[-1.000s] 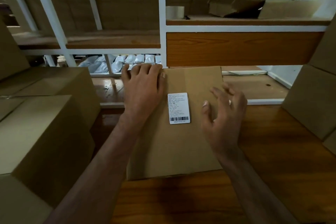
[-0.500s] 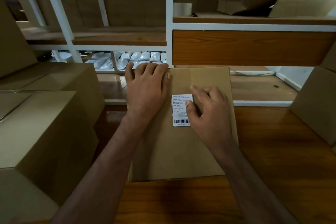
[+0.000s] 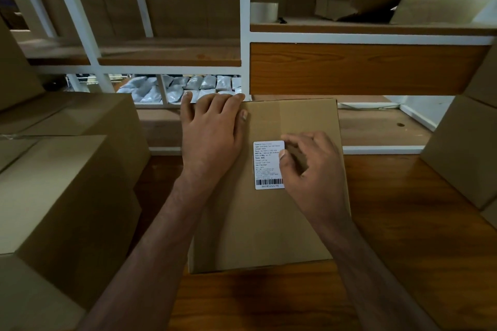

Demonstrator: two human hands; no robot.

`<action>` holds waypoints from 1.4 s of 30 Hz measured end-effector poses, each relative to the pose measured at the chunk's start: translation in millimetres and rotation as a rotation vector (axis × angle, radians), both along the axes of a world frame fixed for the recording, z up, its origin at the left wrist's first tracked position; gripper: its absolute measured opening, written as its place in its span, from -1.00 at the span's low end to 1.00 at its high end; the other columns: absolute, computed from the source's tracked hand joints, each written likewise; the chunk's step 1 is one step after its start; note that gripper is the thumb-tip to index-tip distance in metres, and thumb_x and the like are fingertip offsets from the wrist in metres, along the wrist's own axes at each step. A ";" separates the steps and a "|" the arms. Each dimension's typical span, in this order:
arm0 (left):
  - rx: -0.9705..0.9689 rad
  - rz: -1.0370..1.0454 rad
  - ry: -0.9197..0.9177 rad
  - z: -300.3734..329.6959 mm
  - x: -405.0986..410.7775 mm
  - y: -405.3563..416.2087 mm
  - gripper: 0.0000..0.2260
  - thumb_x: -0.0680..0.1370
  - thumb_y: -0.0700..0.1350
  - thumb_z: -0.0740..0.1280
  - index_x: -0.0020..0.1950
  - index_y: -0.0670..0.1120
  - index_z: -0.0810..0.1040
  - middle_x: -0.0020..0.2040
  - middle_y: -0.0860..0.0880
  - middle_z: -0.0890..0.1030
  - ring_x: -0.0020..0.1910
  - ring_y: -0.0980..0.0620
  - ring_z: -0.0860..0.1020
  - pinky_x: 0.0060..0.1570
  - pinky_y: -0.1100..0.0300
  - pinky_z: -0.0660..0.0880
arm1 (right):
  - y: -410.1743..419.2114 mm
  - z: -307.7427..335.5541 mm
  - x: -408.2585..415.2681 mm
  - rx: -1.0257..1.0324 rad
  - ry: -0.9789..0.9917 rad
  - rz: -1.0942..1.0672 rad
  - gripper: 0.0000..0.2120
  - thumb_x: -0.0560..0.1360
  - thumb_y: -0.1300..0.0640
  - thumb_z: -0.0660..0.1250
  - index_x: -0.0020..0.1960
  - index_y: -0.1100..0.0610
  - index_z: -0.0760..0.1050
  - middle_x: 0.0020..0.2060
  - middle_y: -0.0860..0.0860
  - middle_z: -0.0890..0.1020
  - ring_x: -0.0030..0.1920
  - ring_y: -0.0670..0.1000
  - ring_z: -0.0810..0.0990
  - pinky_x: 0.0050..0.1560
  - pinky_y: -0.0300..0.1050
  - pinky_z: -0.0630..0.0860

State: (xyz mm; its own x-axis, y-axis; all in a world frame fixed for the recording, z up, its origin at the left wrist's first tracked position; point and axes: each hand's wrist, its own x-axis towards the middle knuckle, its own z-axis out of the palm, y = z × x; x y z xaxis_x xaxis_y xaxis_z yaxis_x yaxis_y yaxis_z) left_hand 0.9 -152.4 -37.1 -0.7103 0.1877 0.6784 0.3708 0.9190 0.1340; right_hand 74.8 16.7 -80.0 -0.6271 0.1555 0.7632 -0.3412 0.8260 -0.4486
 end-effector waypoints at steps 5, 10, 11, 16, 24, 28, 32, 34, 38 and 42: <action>0.006 -0.003 0.008 -0.5 0.3 -0.4 -0.59 0.69 0.12 0.02 0.47 0.05 0.41 0.38 0.00 0.52 0.44 -0.08 0.38 0.55 -0.22 0.00 | -3.0 4.3 -2.0 0.027 -0.037 -0.051 -0.49 0.58 -0.08 0.14 0.40 0.17 0.47 0.01 0.06 0.53 0.05 0.03 0.54 -0.11 0.03 0.64; 0.017 -0.011 0.015 -0.3 -0.4 -0.1 -0.60 0.69 0.11 0.03 0.46 0.03 0.42 0.36 -0.01 0.53 0.42 -0.09 0.39 0.54 -0.22 0.01 | -3.5 1.6 -1.2 0.057 -0.027 -0.048 -0.58 0.57 -0.04 0.19 0.30 0.16 0.57 -0.04 0.04 0.52 0.01 0.01 0.49 -0.17 0.05 0.62; 0.016 -0.010 0.017 -0.3 -0.4 -0.1 -0.60 0.69 0.11 0.03 0.46 0.03 0.43 0.36 -0.01 0.54 0.42 -0.09 0.40 0.54 -0.22 0.01 | -3.2 0.6 0.3 0.054 -0.032 -0.035 -0.58 0.57 -0.05 0.18 0.28 0.14 0.58 -0.02 0.03 0.53 0.03 0.00 0.49 -0.16 0.03 0.62; 0.023 -0.020 0.028 -0.6 2.1 -0.5 -0.59 0.69 0.11 0.02 0.44 0.02 0.44 0.35 -0.01 0.54 0.41 -0.09 0.40 0.54 -0.22 0.01 | 0.5 1.1 5.2 -0.008 -0.064 -0.001 -0.54 0.53 -0.11 0.24 0.32 0.09 0.55 0.06 0.00 0.56 0.11 0.00 0.52 -0.02 -0.02 0.61; 0.032 -0.031 0.029 -0.8 3.2 -1.3 -0.59 0.69 0.11 0.03 0.45 0.02 0.44 0.36 -0.01 0.54 0.42 -0.10 0.40 0.53 -0.24 0.03 | -7.3 6.4 9.2 0.052 -0.111 -0.080 -0.59 0.53 -0.01 0.41 0.33 0.12 0.55 0.07 0.05 0.56 0.12 0.04 0.51 -0.01 -0.19 0.47; 0.025 -0.033 0.027 -2.2 5.8 -2.4 -0.58 0.69 0.12 0.01 0.46 0.02 0.43 0.36 0.00 0.53 0.42 -0.09 0.39 0.53 -0.24 0.03 | -7.3 6.4 12.4 -0.004 -0.135 -0.047 -0.68 0.50 0.03 0.45 0.22 0.10 0.60 0.06 0.00 0.58 0.11 0.03 0.52 0.03 -0.09 0.53; 0.038 -0.042 0.046 -3.5 9.5 -3.0 -0.60 0.69 0.10 0.04 0.45 0.01 0.43 0.35 -0.01 0.54 0.41 -0.09 0.40 0.53 -0.25 0.05 | -10.4 7.4 16.4 0.002 -0.130 -0.057 -0.75 0.49 0.06 0.45 0.12 0.12 0.60 0.03 -0.01 0.60 0.07 0.01 0.53 0.02 -0.17 0.46; 0.039 -0.046 0.052 -3.5 10.7 -3.1 -0.60 0.69 0.10 0.05 0.45 0.01 0.44 0.33 -0.01 0.55 0.39 -0.09 0.41 0.52 -0.26 0.06 | -12.1 7.2 18.8 -0.011 -0.114 -0.054 -0.78 0.49 0.09 0.46 0.09 0.13 0.59 0.01 -0.01 0.61 0.05 0.01 0.53 0.02 -0.17 0.43; 0.039 -0.048 0.047 -3.9 12.2 -3.0 -0.60 0.69 0.10 0.04 0.45 0.01 0.43 0.33 -0.01 0.55 0.39 -0.10 0.41 0.52 -0.26 0.06 | -15.3 3.4 21.7 -0.011 -0.073 -0.057 -0.81 0.49 0.11 0.46 0.08 0.12 0.57 -0.01 -0.03 0.60 0.03 0.01 0.54 0.01 0.00 0.54; 0.035 -0.049 0.056 -3.7 12.8 -3.5 -0.60 0.69 0.10 0.04 0.45 0.02 0.43 0.32 -0.01 0.56 0.38 -0.09 0.42 0.52 -0.25 0.05 | -16.0 0.2 26.0 -0.047 -0.034 -0.037 -0.79 0.50 0.12 0.46 0.10 0.14 0.56 0.01 0.01 0.63 0.03 0.01 0.57 -0.03 0.07 0.59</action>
